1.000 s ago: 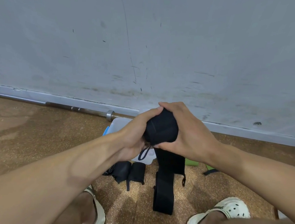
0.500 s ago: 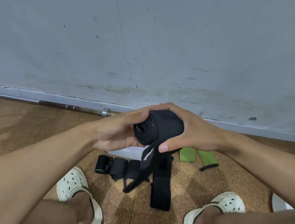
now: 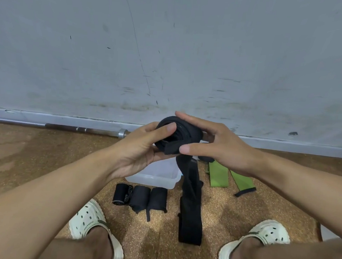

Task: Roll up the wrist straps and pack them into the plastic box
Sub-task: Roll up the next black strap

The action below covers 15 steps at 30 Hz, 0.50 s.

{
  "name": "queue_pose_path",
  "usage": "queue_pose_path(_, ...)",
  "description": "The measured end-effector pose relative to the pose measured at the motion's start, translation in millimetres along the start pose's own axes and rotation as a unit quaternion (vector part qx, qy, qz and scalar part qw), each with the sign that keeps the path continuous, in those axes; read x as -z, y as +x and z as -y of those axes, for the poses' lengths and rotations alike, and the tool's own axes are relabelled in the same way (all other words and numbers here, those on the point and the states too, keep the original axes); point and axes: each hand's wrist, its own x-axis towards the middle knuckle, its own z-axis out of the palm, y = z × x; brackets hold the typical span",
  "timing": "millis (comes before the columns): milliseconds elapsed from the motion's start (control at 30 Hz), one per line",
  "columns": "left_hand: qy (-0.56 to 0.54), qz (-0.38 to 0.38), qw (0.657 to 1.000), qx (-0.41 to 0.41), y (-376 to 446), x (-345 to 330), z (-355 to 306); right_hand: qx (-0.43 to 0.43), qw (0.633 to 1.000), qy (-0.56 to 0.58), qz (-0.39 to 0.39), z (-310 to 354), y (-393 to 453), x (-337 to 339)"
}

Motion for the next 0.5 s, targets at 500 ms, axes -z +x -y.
queue_pose_path(500, 0.146, -0.101, 0.982, -0.068, 4.8, -2.9, 6.4, -0.023, 0.999, 0.022, -0.026, -1.8, 2.9, -11.4)
